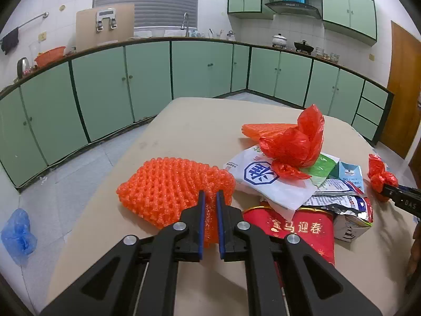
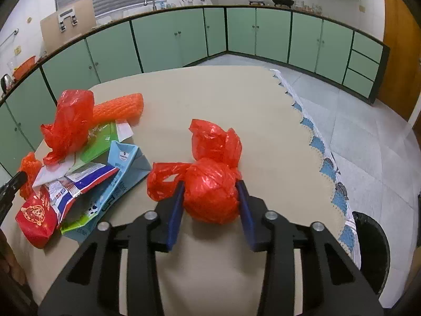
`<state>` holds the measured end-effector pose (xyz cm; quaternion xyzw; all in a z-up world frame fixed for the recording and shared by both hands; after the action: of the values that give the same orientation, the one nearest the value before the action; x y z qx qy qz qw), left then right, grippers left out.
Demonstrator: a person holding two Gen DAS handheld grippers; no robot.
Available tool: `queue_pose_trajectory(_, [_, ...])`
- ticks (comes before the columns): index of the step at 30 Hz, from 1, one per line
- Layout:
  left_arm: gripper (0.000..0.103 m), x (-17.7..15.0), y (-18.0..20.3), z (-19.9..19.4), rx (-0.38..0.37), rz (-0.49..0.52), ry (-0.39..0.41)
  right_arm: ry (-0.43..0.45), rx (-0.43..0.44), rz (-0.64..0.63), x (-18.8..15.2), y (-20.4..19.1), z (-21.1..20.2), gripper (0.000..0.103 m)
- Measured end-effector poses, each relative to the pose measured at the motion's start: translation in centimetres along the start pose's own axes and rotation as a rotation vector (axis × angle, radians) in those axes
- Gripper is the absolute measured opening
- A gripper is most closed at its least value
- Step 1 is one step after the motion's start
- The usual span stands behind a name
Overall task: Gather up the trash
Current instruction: 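Grasp the red plastic bag with the right gripper while the left gripper grasps the orange foam net, then carry the red bag and orange foam net over the black bin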
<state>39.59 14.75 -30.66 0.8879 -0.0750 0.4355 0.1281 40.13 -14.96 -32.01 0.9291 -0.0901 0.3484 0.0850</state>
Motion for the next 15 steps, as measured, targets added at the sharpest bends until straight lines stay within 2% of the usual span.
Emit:
queue_pose_trajectory(6, [0.008, 0.1, 0.0, -0.3, -0.001, -0.004, 0.007, 0.015, 0.031, 0.003, 0.1, 0.2, -1.0, 0.028])
queue_pose_trajectory(15, [0.008, 0.5, 1.1, -2.3, -0.002, 0.007, 0.024, 0.05, 0.047, 0.021, 0.3, 1.8, -4.2, 0.028])
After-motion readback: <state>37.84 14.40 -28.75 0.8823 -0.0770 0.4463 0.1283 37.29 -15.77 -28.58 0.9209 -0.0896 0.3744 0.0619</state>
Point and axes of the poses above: each gripper's, at about its wrist camera, not at the fingertips, and z roughly the way its jaws point, y to its right, x to its top, the point moved 10 cm from there along z, roughly the way its jaws point, and after that the axes turned 13 degrees about -x, right-handed, at the moved point
